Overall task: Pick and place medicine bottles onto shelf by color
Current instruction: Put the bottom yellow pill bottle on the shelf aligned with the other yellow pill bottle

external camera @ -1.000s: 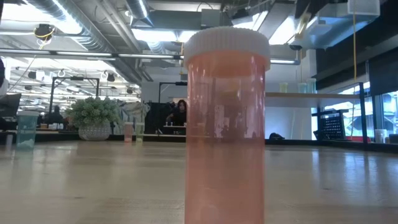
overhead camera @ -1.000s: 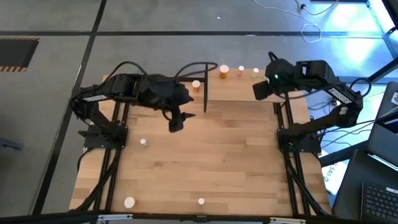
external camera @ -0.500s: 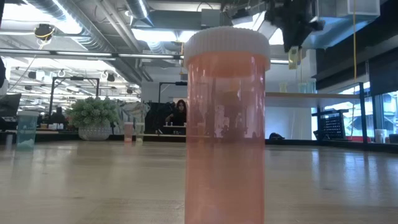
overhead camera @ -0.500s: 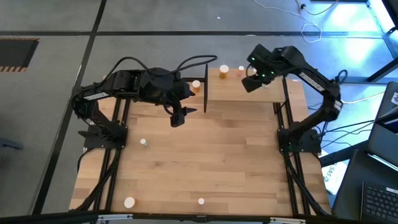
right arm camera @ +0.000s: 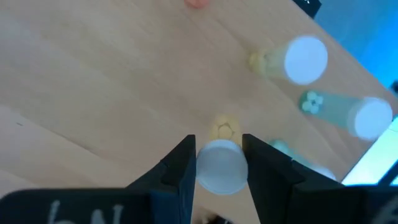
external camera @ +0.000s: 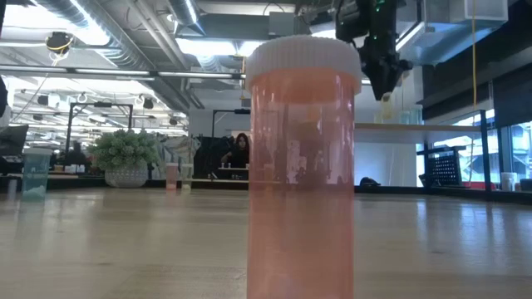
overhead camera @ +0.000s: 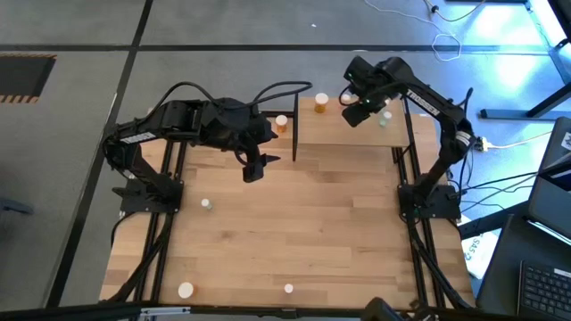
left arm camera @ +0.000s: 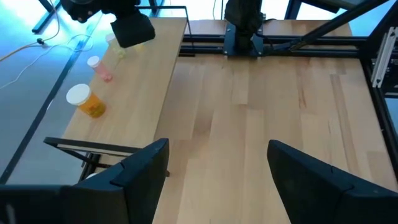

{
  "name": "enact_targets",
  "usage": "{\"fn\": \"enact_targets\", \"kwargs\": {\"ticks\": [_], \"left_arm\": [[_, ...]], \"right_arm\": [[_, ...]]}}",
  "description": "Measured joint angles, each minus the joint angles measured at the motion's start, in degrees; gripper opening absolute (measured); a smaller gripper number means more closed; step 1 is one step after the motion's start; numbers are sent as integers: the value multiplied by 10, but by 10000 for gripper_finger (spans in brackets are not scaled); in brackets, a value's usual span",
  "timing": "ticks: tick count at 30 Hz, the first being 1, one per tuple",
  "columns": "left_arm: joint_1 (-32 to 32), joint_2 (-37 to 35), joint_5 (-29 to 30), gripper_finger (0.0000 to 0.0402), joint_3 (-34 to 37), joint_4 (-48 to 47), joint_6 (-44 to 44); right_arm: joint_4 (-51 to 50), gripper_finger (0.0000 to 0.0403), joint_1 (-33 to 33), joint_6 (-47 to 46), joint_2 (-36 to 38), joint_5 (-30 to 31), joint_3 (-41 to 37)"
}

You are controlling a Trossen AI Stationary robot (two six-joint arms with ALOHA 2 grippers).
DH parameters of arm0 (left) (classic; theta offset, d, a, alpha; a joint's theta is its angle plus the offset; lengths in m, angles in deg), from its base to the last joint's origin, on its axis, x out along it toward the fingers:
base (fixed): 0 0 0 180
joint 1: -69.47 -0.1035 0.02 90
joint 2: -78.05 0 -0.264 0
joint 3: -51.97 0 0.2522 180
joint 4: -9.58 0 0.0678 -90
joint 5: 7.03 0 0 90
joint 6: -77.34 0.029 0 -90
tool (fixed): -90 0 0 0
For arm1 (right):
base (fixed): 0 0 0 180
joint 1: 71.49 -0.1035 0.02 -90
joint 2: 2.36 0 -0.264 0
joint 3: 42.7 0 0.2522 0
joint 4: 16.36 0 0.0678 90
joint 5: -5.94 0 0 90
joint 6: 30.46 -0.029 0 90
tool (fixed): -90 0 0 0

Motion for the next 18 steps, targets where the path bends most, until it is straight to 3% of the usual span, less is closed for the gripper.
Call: {"fn": "enact_targets", "kwargs": {"ticks": [18], "left_arm": [[0, 0, 0, 268, 0, 0, -3]], "right_arm": [[3, 120, 4, 29, -6, -24, -28]]}}
